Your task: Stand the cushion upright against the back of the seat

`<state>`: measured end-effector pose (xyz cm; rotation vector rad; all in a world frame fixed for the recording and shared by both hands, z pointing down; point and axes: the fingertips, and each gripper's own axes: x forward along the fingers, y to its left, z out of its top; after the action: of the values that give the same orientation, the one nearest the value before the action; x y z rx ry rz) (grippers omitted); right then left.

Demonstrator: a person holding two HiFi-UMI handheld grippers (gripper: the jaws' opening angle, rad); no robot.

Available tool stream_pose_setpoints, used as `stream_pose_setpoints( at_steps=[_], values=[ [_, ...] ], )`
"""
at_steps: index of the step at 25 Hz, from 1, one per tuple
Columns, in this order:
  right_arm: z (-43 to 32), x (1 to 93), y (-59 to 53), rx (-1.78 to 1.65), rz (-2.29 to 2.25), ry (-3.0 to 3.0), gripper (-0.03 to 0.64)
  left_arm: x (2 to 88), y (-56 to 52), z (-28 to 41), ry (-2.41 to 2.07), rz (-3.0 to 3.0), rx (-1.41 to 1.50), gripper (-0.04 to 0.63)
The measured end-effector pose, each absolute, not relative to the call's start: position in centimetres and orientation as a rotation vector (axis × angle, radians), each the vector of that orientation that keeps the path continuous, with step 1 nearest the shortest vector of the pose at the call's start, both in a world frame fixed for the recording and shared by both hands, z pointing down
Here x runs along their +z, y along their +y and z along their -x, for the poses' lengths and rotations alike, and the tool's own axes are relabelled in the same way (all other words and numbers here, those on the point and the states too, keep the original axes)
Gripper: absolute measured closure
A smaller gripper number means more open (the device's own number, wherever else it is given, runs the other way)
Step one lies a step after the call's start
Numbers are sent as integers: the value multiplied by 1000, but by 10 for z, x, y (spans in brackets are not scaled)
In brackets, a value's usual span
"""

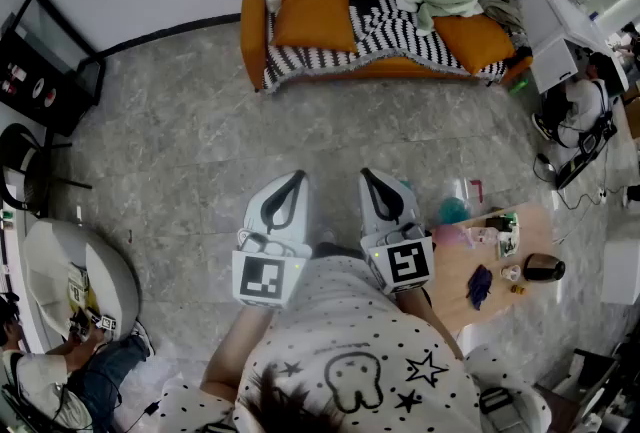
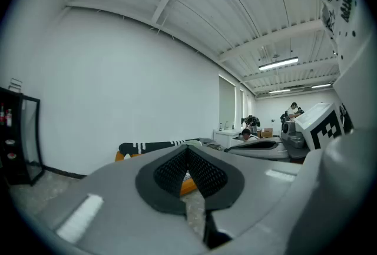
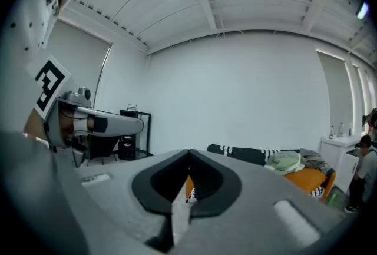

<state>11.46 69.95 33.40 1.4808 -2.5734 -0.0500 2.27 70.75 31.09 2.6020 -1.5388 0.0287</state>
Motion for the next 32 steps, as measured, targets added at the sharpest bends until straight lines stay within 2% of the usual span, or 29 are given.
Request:
stream_pose_setpoints(
  at_steps=[26,32],
  values=[
    [-167,326,668,-51,-1478,-2691,621,299,672,-59,-1693,-2554,-39,600],
    [-159,335,657,-17,-1492,-2669,621,300,660,-52,-1674,-2556,-20,600]
  ],
)
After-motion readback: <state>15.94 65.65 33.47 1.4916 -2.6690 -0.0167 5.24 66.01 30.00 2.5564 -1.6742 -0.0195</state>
